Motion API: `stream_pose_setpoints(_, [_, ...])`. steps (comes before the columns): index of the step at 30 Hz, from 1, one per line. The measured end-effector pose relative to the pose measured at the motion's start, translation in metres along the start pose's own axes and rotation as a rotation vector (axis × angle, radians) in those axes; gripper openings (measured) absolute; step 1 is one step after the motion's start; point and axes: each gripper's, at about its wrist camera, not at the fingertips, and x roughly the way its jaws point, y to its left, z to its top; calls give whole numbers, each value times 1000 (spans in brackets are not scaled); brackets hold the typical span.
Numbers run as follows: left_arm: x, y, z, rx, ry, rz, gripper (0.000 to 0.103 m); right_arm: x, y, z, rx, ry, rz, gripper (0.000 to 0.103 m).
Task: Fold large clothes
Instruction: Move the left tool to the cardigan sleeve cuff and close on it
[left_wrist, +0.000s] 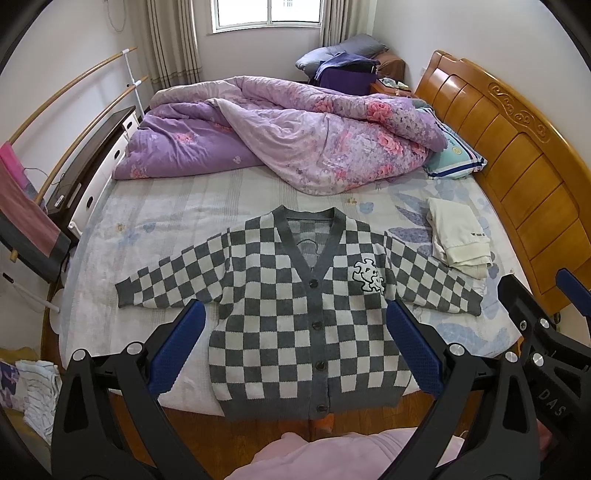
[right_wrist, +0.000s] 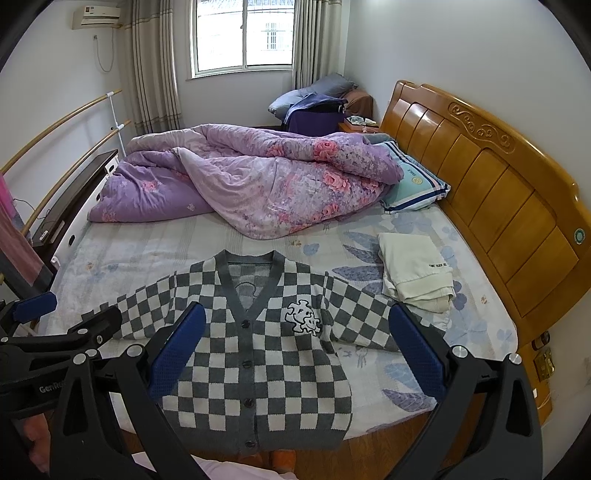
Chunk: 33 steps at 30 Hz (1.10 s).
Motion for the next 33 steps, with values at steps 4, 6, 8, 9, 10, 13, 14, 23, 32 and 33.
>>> stream_pose_setpoints(4, [-2,6,-17,-20,4,4,98,0,4,-6,-9,-2,17,96])
stream_pose_setpoints(6, [1,10,-22,-31,5,11,98,0,5,-8,-23,-16,31,96])
stream_pose_setpoints(8, [2,15,-33,-49,22,19,98,4,5,-12,-24,-3,88,96])
stream_pose_setpoints(9, [5,16,-28,-60,34,20,98,6,5,-8,-22,9,115,96])
stream_pose_setpoints(10, [9,18,-25,-74,46,17,98,8,5,-8,-20,22,149,96])
stream_pose_setpoints(13, [3,24,-31,-116,54,22,98,10,8,-7,-31,41,209,96])
stream_pose_setpoints(14, [2,25,-32,-126,54,27,98,9,9,-10,-40,42,234,96])
stream_pose_setpoints(23, [-5,47,-50,-247,68,116,98,30,28,3,-77,46,441,96])
stream_pose_setpoints(32, [-4,115,-63,-319,96,291,98,68,99,6,-249,135,466,95])
stream_pose_setpoints(33, [0,123,-63,-323,106,301,98,73,105,5,-256,145,465,95])
